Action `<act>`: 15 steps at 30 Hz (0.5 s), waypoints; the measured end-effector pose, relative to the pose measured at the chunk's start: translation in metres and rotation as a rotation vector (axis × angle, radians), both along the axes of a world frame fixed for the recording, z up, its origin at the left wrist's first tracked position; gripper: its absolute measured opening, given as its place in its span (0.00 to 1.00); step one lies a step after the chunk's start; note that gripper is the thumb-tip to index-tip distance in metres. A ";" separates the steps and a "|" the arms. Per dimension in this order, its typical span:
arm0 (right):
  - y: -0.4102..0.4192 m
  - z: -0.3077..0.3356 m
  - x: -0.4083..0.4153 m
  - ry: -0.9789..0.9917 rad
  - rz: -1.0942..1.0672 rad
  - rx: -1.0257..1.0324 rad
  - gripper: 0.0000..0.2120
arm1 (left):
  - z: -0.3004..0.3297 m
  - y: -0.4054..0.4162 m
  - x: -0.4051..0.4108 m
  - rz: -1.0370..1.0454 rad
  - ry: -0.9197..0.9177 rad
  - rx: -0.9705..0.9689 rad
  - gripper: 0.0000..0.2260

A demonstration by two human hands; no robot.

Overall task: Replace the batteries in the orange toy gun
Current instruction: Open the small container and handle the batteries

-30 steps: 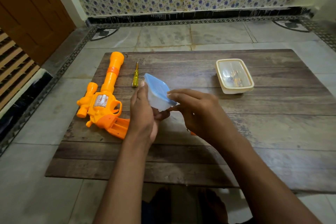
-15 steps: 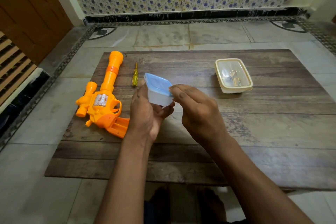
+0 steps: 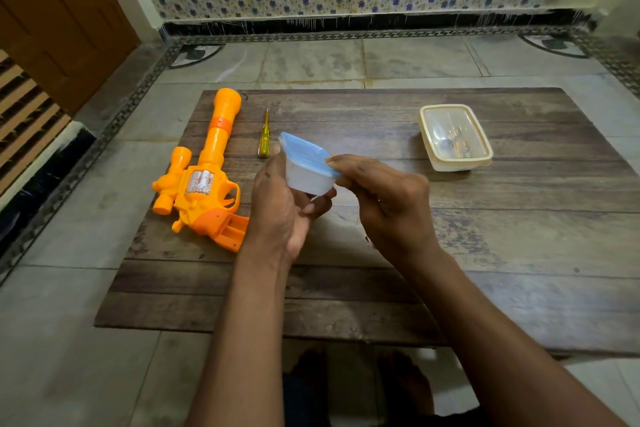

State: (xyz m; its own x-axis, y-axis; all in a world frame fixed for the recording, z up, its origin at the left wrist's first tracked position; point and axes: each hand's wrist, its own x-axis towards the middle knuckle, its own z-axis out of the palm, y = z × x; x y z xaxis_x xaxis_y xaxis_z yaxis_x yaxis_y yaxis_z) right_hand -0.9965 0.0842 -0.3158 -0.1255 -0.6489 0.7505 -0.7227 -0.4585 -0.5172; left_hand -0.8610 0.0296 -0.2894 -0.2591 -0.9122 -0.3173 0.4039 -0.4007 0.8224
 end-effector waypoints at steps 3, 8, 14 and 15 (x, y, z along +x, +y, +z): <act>-0.002 0.005 -0.002 -0.026 -0.043 -0.001 0.10 | -0.002 -0.002 0.000 -0.006 0.001 -0.001 0.24; -0.004 0.012 -0.007 0.067 -0.152 -0.078 0.07 | -0.004 -0.002 0.000 -0.037 0.005 0.009 0.22; -0.014 0.025 -0.019 0.026 -0.279 -0.113 0.03 | 0.000 0.001 0.000 -0.100 -0.012 0.053 0.19; -0.017 0.027 -0.021 0.008 -0.306 -0.128 0.03 | 0.001 0.001 0.000 -0.095 -0.001 0.071 0.19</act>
State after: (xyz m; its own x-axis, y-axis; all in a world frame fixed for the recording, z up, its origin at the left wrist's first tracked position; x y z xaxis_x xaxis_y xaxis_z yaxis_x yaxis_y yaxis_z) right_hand -1.0178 0.0672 -0.2886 -0.2934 -0.4826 0.8252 -0.8408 -0.2805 -0.4630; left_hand -0.8610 0.0307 -0.2887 -0.3436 -0.8585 -0.3806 0.3606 -0.4948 0.7906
